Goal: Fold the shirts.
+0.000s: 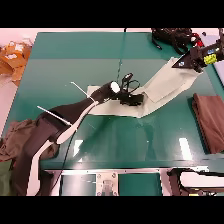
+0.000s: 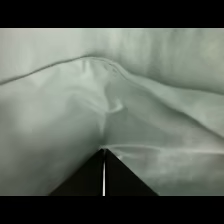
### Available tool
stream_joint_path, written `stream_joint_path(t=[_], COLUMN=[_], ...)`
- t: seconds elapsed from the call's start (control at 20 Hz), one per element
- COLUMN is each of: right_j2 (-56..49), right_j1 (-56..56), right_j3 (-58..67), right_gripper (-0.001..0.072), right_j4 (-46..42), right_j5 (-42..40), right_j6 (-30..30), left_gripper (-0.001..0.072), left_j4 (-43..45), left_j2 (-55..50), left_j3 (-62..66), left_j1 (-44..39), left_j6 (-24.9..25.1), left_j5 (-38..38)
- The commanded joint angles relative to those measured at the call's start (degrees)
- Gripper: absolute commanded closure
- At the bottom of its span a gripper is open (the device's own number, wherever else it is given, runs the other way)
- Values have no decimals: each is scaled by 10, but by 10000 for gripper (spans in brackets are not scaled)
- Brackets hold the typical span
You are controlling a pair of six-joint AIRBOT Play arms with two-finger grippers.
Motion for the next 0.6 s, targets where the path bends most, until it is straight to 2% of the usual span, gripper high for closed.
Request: stream_joint_path(t=[0.0,0.15,0.25,0.35,0.45,0.55], right_j2=[1,1,0,-4,-16,-54], right_j1=[10,53,103,172,254,352], right_j3=[2,2,2,-10,-46,-82], right_gripper=[695,695,695,694,694,694], right_j4=[0,0,0,-1,0,0], right_j5=[1,-6,-39,-105,-199,-313], right_j6=[25,47,70,92,120,134], left_gripper=[681,682,682,681,680,681], left_j4=[-15,43,147,242,278,281], left_j2=[-3,14,67,123,170,201], left_j3=[52,131,131,131,131,131], left_j1=[43,118,170,226,282,330], left_j6=[13,6,-7,-8,-6,-6], left_j5=[-164,-355,-403,-450,-486,-487])
